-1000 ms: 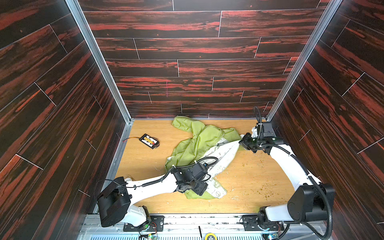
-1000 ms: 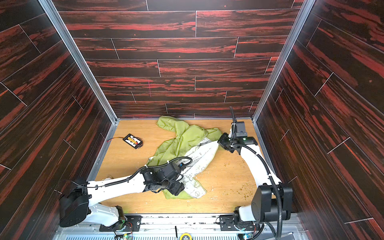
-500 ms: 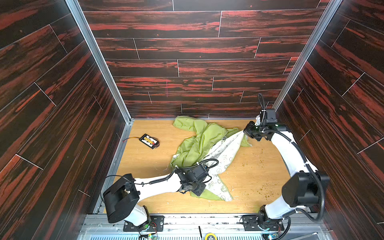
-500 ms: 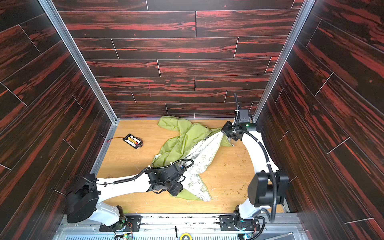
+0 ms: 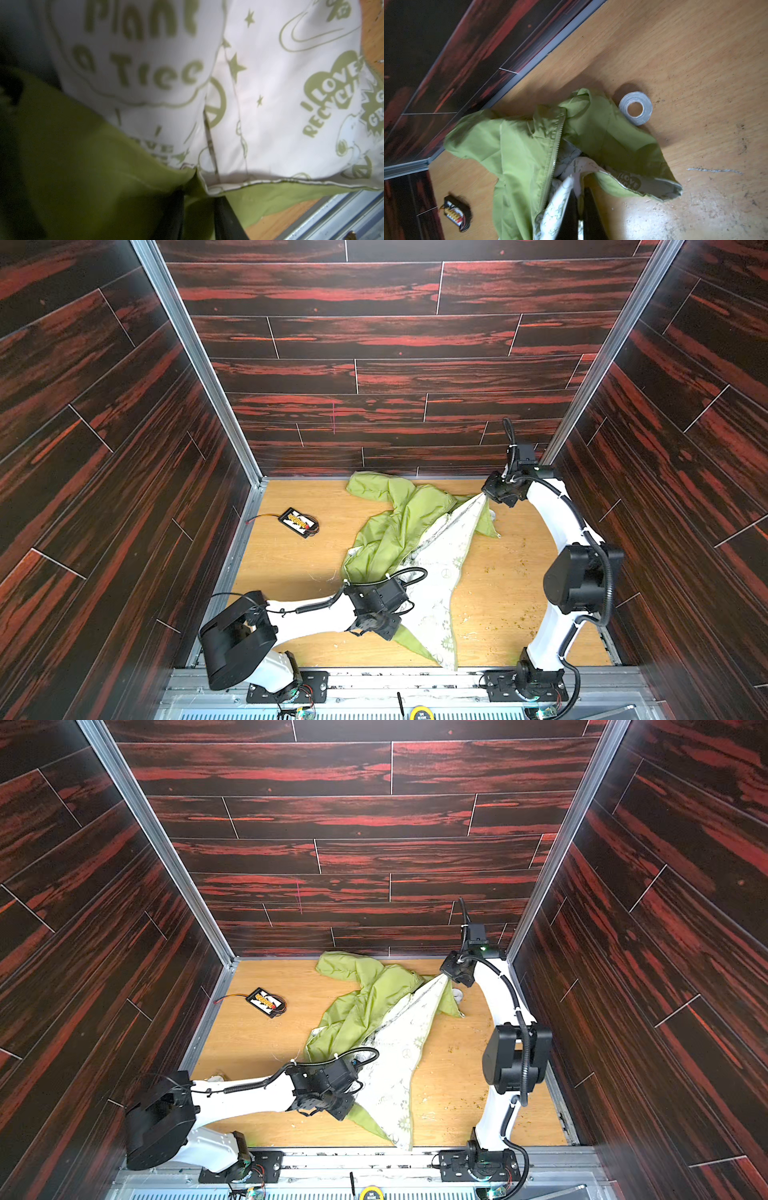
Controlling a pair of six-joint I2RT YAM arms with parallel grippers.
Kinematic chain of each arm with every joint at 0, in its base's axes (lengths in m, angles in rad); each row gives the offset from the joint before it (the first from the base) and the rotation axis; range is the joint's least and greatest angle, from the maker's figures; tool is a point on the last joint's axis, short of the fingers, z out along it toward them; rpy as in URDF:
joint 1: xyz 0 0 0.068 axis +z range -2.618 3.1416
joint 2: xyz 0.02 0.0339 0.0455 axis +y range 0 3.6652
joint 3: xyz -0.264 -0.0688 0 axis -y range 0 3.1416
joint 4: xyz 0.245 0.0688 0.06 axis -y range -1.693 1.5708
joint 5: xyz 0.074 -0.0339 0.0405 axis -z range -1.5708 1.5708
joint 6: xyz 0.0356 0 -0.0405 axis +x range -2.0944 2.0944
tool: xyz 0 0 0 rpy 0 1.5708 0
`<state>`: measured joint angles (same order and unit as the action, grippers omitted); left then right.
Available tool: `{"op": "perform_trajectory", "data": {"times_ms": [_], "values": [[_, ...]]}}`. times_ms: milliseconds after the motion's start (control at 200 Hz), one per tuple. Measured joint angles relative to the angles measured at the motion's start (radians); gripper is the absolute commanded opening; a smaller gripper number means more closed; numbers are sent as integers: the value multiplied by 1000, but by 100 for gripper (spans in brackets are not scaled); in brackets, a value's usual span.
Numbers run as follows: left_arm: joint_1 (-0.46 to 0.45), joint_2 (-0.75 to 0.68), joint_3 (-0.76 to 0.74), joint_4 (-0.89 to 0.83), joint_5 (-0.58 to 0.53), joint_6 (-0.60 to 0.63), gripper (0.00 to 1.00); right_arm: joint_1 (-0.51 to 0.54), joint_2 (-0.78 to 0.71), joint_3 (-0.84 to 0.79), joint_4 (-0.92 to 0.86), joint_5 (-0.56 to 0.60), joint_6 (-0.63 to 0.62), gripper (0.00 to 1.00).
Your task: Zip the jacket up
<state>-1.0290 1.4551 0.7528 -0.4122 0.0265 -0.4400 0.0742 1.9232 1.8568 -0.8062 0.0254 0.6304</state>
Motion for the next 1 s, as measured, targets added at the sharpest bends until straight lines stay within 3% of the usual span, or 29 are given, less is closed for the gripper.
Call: {"op": "perform_trajectory", "data": {"times_ms": [110, 200, 336, 436, 566, 691, 842, 997], "values": [[0, -54, 1, -28, -31, -16, 53, -5, 23, 12, -2, 5, -3, 0], [-3, -113, 9, -50, -52, -10, 62, -6, 23, -14, 15, 0, -4, 0], [-51, -181, 87, -90, -110, 24, 68, -6, 21, -134, 75, -16, -3, 0], [-148, -178, 185, -99, -150, 81, 69, -6, 21, -224, 81, -24, -3, 0], [-270, -80, 305, -115, -189, 178, 69, -6, 21, -247, 88, -35, -3, 0], [-353, 101, 395, -138, -207, 245, 69, -6, 21, -247, 103, -42, -3, 0], [-375, 246, 428, -157, -192, 241, 70, -6, 21, -247, 109, -45, -4, 0], [-373, 309, 481, -145, -164, 197, 70, -9, 19, -261, 124, -53, -8, 0]]}}
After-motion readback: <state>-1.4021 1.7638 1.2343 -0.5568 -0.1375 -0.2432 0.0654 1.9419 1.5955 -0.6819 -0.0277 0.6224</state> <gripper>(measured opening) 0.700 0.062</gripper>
